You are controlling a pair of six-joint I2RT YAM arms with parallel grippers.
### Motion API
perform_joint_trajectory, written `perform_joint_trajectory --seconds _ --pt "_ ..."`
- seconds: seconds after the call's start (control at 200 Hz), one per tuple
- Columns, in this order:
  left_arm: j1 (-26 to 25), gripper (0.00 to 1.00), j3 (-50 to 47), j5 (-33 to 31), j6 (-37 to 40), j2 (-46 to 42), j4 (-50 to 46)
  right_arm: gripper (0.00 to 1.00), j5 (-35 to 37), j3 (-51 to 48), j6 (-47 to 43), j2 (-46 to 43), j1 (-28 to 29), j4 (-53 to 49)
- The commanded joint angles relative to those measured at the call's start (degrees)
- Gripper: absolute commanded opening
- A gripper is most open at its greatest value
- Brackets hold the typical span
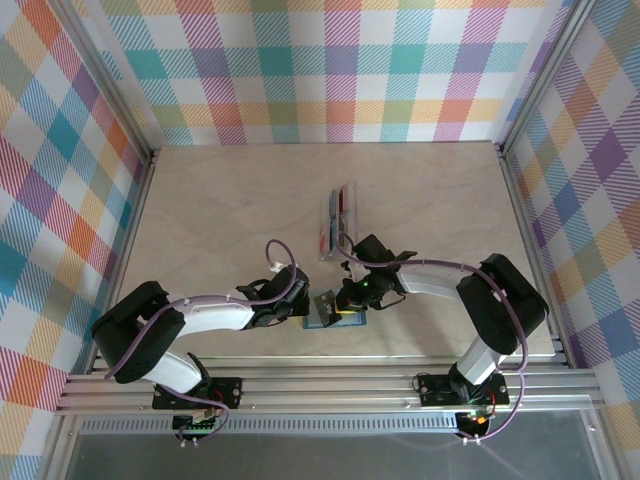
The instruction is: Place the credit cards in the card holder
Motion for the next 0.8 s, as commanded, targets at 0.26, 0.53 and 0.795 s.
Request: perform_joint_trajectory --seconds 0.26,0.53,0.795 --pt "-0.91 0.1 -1.08 4.39 0.98 2.76 -1.75 0.0 3.41 -3.58 6.35 -2.95 -0.44 2.84" --pt "-0.87 0.1 -1.26 5.18 1.02 3.4 -1.15 0.0 4.05 -3.75 8.74 -3.25 0.04 5.14" --pt "-1.0 0.1 -2.3 5.35 0.66 3.27 -0.63 0.0 5.27 -2.6 10.7 -1.52 1.47 6.93"
